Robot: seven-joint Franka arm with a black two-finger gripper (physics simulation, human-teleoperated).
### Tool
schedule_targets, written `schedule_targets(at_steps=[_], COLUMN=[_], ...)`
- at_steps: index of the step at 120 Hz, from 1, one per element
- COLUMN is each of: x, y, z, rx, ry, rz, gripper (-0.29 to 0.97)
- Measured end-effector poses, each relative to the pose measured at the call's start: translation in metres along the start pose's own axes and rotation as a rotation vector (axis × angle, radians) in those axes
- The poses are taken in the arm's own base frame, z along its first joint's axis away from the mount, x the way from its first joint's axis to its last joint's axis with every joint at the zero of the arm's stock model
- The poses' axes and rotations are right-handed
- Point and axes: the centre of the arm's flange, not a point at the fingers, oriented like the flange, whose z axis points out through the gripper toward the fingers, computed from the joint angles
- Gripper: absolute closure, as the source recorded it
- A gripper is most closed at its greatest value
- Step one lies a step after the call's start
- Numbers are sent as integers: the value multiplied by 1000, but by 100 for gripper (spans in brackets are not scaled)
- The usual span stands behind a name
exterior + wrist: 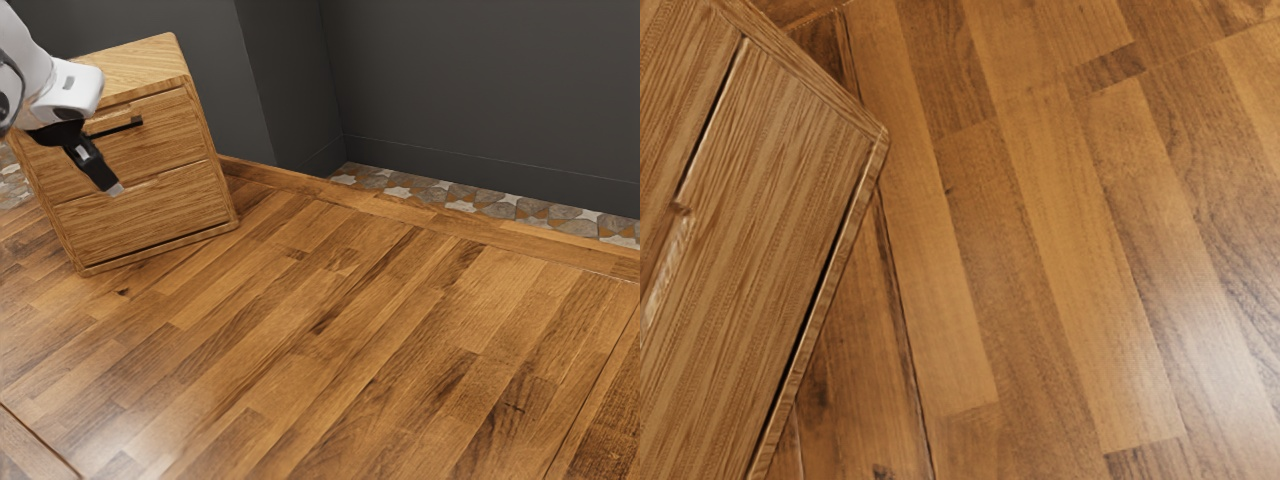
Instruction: Pull the drawer handle with one arm to open the drawer
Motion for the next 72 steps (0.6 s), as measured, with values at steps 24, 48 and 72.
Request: schedule_targets(at_steps=[24, 48, 72], x=[51, 52, 41], y=[-38, -61, -73], z=[68, 71, 67], rx=[70, 226, 327], ry=[66, -54, -139], rz=[132, 347, 419], gripper=[0, 0, 0])
